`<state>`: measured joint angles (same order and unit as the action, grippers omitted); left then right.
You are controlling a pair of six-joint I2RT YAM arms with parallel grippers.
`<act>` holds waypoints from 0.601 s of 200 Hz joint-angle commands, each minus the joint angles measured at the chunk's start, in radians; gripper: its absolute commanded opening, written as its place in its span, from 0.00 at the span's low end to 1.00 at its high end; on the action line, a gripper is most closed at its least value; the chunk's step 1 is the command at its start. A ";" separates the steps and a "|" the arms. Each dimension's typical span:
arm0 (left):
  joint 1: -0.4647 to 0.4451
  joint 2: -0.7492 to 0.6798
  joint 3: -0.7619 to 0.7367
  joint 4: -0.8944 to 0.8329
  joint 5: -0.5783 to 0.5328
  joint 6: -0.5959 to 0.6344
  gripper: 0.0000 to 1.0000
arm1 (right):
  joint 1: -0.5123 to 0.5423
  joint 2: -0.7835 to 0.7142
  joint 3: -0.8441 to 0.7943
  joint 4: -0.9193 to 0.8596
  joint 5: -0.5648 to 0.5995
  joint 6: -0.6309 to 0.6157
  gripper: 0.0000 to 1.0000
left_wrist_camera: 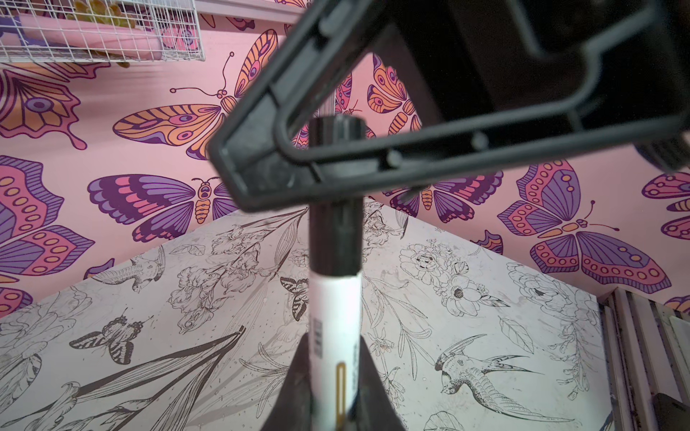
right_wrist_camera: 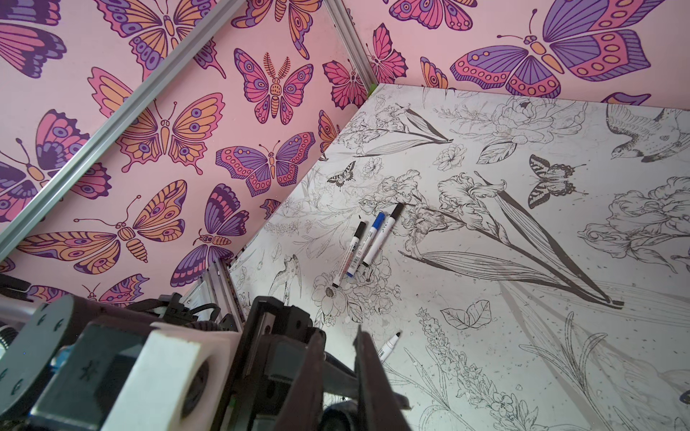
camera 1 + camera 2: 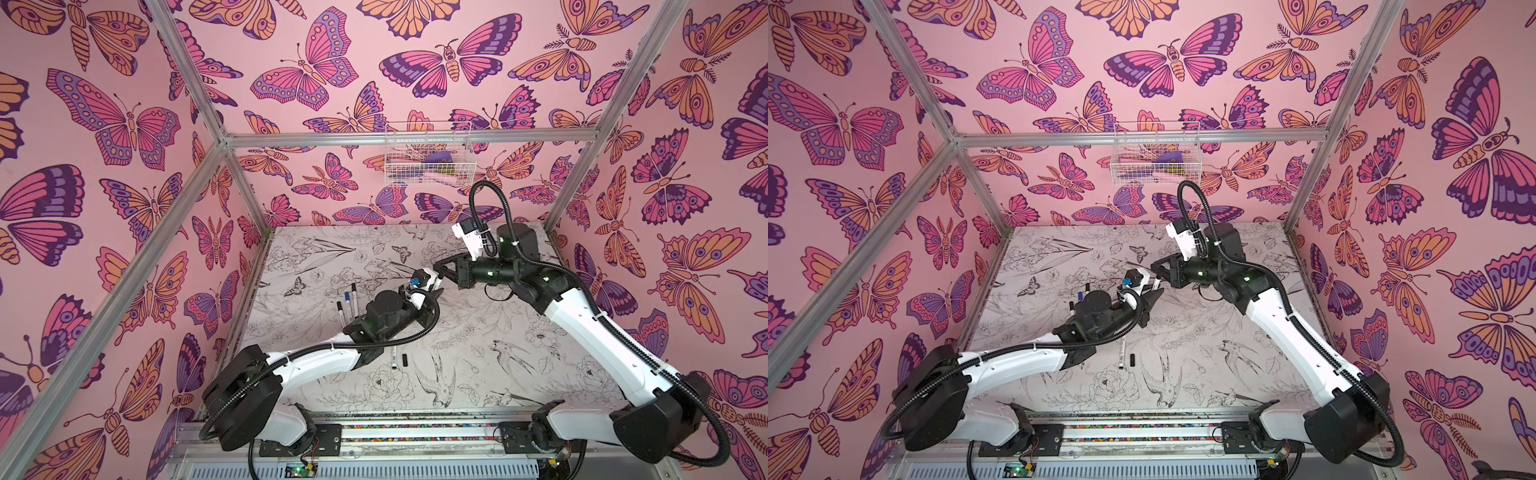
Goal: Insert the pens into the pen caps
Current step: 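Hold the capped marker upright with the left gripper while the right gripper hovers nearby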
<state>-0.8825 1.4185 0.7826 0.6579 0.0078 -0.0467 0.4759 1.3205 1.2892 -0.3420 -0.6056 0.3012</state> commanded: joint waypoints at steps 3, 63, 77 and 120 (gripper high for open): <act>-0.001 -0.020 0.051 0.150 0.043 -0.034 0.00 | 0.014 0.025 -0.033 -0.042 -0.062 0.002 0.04; 0.120 -0.020 0.182 0.312 0.257 -0.229 0.00 | 0.026 0.045 -0.067 -0.078 -0.095 0.014 0.00; 0.158 -0.028 0.197 0.327 0.253 -0.257 0.00 | 0.030 0.056 -0.068 -0.115 -0.094 -0.002 0.00; 0.209 -0.056 0.254 0.289 0.268 -0.185 0.00 | 0.067 0.089 -0.044 -0.315 0.025 -0.130 0.00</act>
<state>-0.7357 1.4277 0.8841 0.6125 0.3336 -0.2291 0.4831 1.3449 1.3033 -0.2058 -0.5930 0.2714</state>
